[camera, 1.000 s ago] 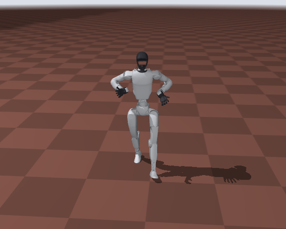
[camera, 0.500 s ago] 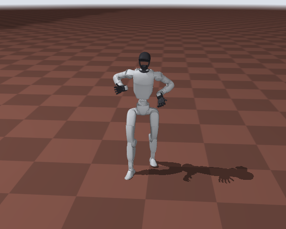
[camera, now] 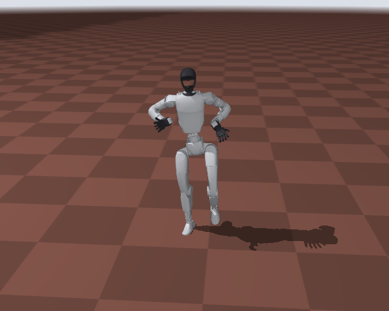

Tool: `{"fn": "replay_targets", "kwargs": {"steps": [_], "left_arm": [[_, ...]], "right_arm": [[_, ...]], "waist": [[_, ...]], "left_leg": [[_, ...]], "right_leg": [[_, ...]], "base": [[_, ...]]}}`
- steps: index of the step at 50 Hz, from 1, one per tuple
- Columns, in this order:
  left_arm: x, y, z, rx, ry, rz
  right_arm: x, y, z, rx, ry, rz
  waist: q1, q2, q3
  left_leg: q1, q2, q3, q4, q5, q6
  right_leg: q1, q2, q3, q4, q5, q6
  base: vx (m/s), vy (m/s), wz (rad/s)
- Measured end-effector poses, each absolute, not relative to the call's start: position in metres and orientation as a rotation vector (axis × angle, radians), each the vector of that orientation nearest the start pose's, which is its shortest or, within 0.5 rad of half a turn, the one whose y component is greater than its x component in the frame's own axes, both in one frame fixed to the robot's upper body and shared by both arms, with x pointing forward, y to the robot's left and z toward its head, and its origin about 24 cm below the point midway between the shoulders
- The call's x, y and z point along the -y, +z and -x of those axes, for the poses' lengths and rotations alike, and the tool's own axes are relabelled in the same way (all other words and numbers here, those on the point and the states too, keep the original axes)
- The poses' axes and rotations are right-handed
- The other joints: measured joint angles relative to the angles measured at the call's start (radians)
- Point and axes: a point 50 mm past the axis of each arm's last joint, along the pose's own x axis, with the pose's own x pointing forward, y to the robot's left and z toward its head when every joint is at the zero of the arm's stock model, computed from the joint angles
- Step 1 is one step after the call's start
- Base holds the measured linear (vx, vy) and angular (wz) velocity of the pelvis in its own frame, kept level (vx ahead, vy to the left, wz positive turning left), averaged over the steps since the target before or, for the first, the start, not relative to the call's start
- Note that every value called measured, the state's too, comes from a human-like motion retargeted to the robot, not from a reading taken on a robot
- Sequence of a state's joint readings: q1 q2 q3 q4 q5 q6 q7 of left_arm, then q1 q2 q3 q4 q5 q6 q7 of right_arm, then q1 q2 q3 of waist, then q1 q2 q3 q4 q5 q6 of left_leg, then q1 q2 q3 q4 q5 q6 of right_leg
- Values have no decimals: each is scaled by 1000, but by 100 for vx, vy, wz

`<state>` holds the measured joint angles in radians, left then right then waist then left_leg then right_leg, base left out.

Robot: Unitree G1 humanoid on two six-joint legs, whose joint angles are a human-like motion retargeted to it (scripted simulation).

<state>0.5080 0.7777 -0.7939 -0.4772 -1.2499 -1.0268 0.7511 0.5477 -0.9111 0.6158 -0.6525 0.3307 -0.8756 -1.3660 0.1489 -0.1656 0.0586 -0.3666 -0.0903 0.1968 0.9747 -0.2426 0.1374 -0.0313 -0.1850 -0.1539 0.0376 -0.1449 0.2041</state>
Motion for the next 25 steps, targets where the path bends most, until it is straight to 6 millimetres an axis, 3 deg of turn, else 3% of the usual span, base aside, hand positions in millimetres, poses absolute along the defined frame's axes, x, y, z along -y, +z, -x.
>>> {"fn": "replay_targets", "kwargs": {"steps": [6,10,12,14,19,25], "left_arm": [[-200,34,-94,-207,707,954],[-201,41,-99,-154,668,925],[-200,46,-102,-118,609,906],[-197,51,-105,-86,551,892],[-191,62,-109,-32,432,901],[-186,64,-108,-32,328,946]], "right_arm": [[193,106,-94,267,-581,-446],[192,108,-93,290,-576,-455],[192,108,-92,294,-570,-476],[192,108,-92,298,-563,-499],[190,107,-90,314,-533,-546],[190,105,-86,327,-497,-528]], "waist": [[93,51,16],[125,121,48],[122,134,52],[118,133,48],[104,126,8],[61,148,-54]], "left_leg": [[-19,32,68,-604,87,-45],[39,96,224,-993,157,-184],[42,97,294,-1062,140,-254],[40,90,323,-1062,113,-287],[103,75,268,-1062,143,-250],[229,116,194,-1049,61,-188]], "right_leg": [[64,65,78,-8,-46,4],[167,144,117,-23,-82,16],[210,158,128,-22,-97,22],[239,161,139,-12,-104,21],[272,182,174,92,-33,0],[103,231,176,555,285,31]], "base": [[56,0,-93],[64,7,-84],[66,9,-39],[68,10,-25],[75,13,-16],[76,17,12]]}}
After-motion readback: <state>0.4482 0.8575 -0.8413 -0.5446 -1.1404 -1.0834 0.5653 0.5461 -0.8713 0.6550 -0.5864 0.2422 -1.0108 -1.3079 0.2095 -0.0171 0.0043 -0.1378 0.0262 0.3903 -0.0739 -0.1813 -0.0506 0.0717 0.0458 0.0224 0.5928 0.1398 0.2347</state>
